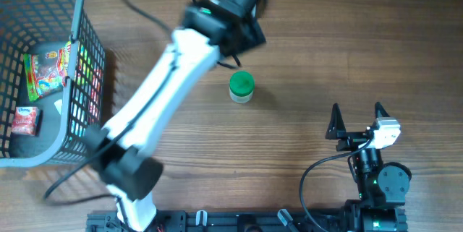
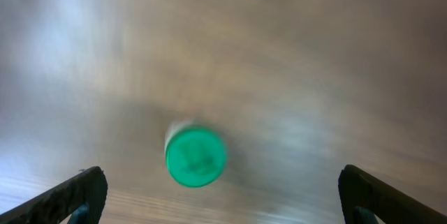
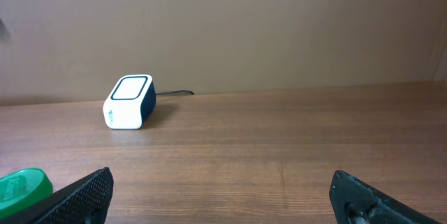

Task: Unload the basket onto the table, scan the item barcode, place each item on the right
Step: 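Carry the jar past the scanner and set it on the table center, then reach the left gripper into the basket and grasp the Haribo gummy bag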

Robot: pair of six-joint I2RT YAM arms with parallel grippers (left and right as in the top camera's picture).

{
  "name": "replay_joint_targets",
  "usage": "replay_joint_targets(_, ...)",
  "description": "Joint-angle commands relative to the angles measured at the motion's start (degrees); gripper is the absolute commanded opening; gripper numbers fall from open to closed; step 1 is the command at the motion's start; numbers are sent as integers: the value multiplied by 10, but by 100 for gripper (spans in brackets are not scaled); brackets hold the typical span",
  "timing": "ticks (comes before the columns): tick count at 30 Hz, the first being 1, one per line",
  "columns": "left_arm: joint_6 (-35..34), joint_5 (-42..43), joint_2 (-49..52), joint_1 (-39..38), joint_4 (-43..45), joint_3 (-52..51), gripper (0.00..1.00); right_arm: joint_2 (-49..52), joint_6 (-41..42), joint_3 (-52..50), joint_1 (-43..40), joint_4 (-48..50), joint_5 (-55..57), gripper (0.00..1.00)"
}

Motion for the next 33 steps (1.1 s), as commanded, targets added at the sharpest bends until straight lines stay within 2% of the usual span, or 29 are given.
replay_joint_targets(1, 294, -34, -105, 50, -23, 104, 100, -3, -6, 0, 3, 2, -9, 100)
replay_joint_targets(3, 400, -37, -153, 84, -40, 105, 100, -3, -6, 0, 3, 2, -9, 100)
replay_joint_targets(4, 399, -72, -172, 105, -48, 105, 100, -3, -6, 0, 3, 2, -9, 100)
replay_joint_targets(5, 346, -125, -187, 130, -57, 105, 100, -3, -6, 0, 3, 2, -9, 100)
replay_joint_targets(6, 235, -194, -202, 172, -75, 105, 100, -3, -6, 0, 3, 2, -9, 100)
replay_joint_targets(7, 168, -221, -208, 207, -92, 105, 100, -3, -6, 0, 3, 2, -9, 100)
replay_joint_targets(9, 10, -213, -213, 318, -149, 105, 100, -3, -5, 0, 3, 2, -9, 99)
replay_joint_targets(11, -81, -188, -202, 413, -196, 102, 100, -3, -6, 0, 3, 2, -9, 100)
replay_joint_targets(12, -96, -175, -196, 449, -206, 98, 100, -3, -6, 0, 3, 2, -9, 100)
replay_joint_targets(15, -97, -111, -162, 555, -200, 72, 100, -3, -6, 0, 3, 2, -9, 100)
replay_joint_targets(19, -97, -23, -83, 631, -155, 39, 100, -3, -6, 0, 3, 2, -9, 100)
replay_joint_targets(22, -98, -16, -25, 637, -114, 21, 100, -3, -5, 0, 3, 2, -9, 100)
replay_joint_targets(26, -141, -16, 58, 637, -79, 19, 100, -3, -6, 0, 3, 2, -9, 100)
replay_joint_targets(33, -142, -16, 175, 636, -3, 19, 100, -3, -6, 0, 3, 2, -9, 100)
